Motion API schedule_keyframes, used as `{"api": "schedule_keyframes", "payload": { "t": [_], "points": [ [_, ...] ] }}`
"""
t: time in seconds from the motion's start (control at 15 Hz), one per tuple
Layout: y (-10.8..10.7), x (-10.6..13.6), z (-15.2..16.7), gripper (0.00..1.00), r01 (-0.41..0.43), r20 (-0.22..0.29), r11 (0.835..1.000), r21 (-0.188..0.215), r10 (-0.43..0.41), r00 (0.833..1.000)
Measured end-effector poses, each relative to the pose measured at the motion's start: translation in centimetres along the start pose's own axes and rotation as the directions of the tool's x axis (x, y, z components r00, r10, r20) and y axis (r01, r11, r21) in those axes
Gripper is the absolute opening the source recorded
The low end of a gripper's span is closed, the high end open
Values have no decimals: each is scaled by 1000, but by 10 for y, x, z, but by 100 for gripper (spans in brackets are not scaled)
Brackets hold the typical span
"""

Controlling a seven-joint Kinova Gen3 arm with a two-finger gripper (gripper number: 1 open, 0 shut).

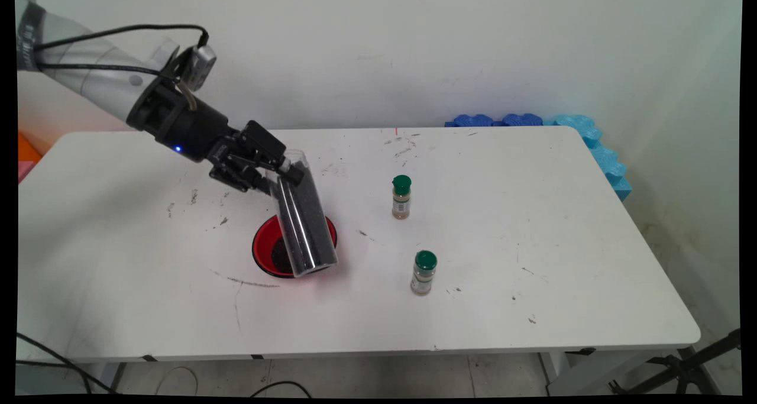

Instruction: Pour the black seasoning powder in the red bowl

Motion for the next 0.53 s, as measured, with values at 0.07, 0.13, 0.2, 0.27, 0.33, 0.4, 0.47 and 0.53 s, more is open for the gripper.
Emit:
{"api": "schedule_keyframes", "payload": {
  "t": [0.07,0.13,0.2,0.27,0.33,0.4,0.47,0.53],
  "points": [
    [3,0,-1,0,-21,-6,1000,3,21,1000],
    [7,0,-3,0,-50,-15,999,6,50,999],
    [12,-1,-5,0,-81,-24,997,11,82,996],
    [17,-1,-7,0,-115,-33,993,16,116,993],
    [22,-2,-8,0,-145,-40,989,22,146,989],
    [27,-3,-10,0,-180,-45,983,28,181,982],
    [32,-4,-12,0,-221,-48,975,34,223,974],
    [37,-5,-13,0,-258,-49,965,38,260,964]
  ]
}}
